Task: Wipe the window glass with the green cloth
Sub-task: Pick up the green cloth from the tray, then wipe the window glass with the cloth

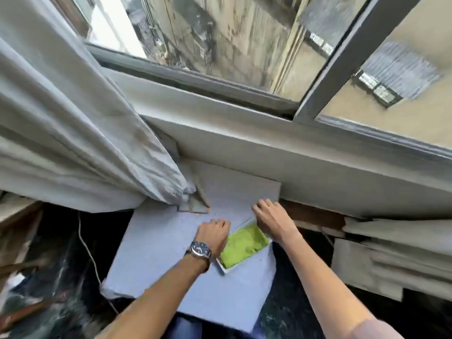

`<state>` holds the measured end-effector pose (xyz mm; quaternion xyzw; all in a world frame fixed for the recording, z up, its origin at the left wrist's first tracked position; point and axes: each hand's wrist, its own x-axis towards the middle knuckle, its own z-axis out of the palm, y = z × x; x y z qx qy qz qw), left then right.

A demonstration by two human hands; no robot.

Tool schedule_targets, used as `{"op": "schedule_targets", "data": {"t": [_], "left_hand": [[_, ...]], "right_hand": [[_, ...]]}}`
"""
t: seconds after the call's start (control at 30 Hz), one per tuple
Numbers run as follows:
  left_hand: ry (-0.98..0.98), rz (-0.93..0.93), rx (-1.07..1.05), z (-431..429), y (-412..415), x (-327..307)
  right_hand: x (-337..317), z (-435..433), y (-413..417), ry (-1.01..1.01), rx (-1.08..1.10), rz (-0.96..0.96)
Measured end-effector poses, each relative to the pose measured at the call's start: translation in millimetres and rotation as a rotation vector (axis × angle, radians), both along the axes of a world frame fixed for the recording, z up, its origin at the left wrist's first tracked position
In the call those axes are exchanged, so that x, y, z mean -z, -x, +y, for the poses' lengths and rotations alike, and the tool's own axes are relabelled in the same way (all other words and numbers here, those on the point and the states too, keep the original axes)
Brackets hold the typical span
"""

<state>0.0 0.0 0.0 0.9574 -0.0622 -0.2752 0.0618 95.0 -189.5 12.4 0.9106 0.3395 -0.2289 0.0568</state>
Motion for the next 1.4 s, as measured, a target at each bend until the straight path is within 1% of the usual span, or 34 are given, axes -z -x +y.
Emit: {"op": "schedule_targets", "data": {"t": [0.03,0.07,0.13,0.17,0.23,0.27,0.33,0.4,0.47,0.57,0.6,0.63,0.7,0.77,0.83,0.9,0.97,1.07,1.13,1.2,1.3,1.4], "left_hand": [[-0.012,0.101,-0.004,-10,10,21],[0.025,0.168,-0.016,-19,19,47],[0.019,0.283,0.011,-39,40,95],[0.035,0.305,0.022,-49,45,118],[0.043,0.249,-0.022,-66,49,149],[0.058,0.189,-0.074,-73,49,162],[0.028,0.138,-0.120,-85,46,180],[-0.014,0.074,-0.206,-90,38,196],[-0.096,0.003,-0.211,-88,28,202],[-0.142,0.063,-0.193,-82,16,196],[-0.159,0.051,-0.178,-81,14,196],[-0.133,0.086,-0.185,-82,15,199],[-0.072,0.166,-0.166,-81,20,206],[-0.054,0.199,-0.169,-80,22,197],[0.009,0.244,-0.191,-74,23,179],[0.089,0.225,-0.225,-64,26,160],[0.215,0.195,-0.314,-54,24,129],[0.481,0.249,-0.538,-37,9,58],[0.669,0.232,-0.660,-21,-12,-2],[0.804,0.154,-0.666,-6,-42,-63],[0.962,-0.062,-0.618,23,-100,-177],[1.087,-0.279,-0.586,45,-164,-309]], "right_hand": [[24,0,6,-0.009,0.004,0.008],[50,-1,10,-0.018,0.022,0.001],[101,-3,23,0.059,0.078,0.089],[127,-6,28,0.092,0.104,0.115],[163,-12,30,0.144,0.133,0.133],[175,-14,30,0.176,0.125,0.145],[197,-21,30,0.202,0.088,0.153],[208,-27,28,0.218,0.025,0.125],[213,-30,23,0.226,-0.004,0.085],[210,-26,25,0.211,0.013,0.100],[206,-25,27,0.201,0.040,0.114],[201,-24,30,0.191,0.069,0.137],[193,-25,36,0.173,0.114,0.226],[179,-29,34,0.102,0.176,0.326],[156,-32,28,-0.031,0.257,0.422],[128,-34,20,-0.176,0.347,0.514],[86,-33,9,-0.285,0.451,0.564],[8,-20,-12,-0.443,0.563,0.562],[-60,-5,-33,-0.523,0.572,0.506],[-133,16,-63,-0.587,0.515,0.440],[-275,54,-113,-0.662,0.368,0.284],[-434,83,-152,-0.766,0.231,0.050]]}}
